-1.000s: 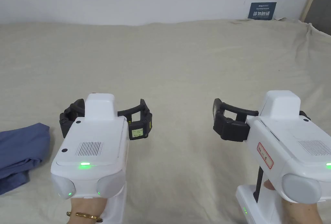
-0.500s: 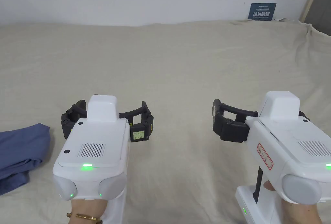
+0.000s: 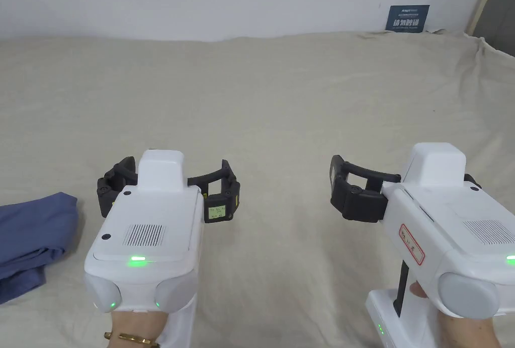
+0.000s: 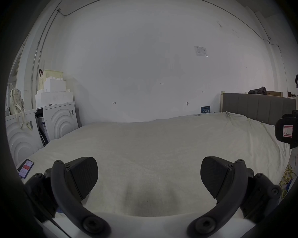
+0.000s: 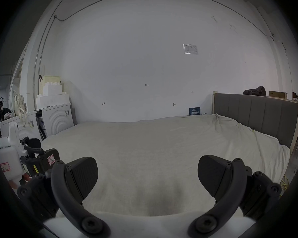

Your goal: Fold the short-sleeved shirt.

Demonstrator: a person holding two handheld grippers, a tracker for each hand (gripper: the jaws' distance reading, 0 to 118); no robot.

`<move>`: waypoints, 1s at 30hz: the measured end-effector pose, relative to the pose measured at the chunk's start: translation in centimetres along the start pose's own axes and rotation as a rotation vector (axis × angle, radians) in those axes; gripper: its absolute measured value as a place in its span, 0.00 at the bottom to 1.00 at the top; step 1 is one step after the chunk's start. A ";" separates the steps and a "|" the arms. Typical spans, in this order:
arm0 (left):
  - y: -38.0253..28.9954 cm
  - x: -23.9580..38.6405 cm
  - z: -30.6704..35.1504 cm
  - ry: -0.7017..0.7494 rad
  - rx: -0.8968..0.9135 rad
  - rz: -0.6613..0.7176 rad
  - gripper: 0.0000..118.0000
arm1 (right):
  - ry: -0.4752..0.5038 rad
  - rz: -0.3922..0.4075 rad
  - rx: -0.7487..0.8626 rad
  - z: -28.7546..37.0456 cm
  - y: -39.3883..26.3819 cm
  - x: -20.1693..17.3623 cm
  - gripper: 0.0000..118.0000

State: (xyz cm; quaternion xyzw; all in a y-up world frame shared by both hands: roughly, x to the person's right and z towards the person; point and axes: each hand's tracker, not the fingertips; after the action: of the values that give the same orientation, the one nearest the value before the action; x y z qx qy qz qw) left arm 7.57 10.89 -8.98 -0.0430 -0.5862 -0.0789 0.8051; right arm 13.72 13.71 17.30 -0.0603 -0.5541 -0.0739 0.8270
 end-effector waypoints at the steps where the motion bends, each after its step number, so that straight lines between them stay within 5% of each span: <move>1: 0.0 0.0 0.0 -0.001 -0.001 0.001 1.00 | -0.001 0.001 -0.001 0.0 0.0 0.0 0.98; 30: 0.1 0.2 0.0 -0.005 0.004 -0.011 1.00 | -0.001 -0.003 0.003 0.1 0.1 0.2 0.98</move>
State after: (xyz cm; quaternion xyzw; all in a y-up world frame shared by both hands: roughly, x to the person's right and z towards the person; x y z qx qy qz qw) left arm 7.63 10.96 -8.75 -0.0386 -0.5886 -0.0821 0.8033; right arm 13.76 13.77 17.52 -0.0580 -0.5549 -0.0743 0.8265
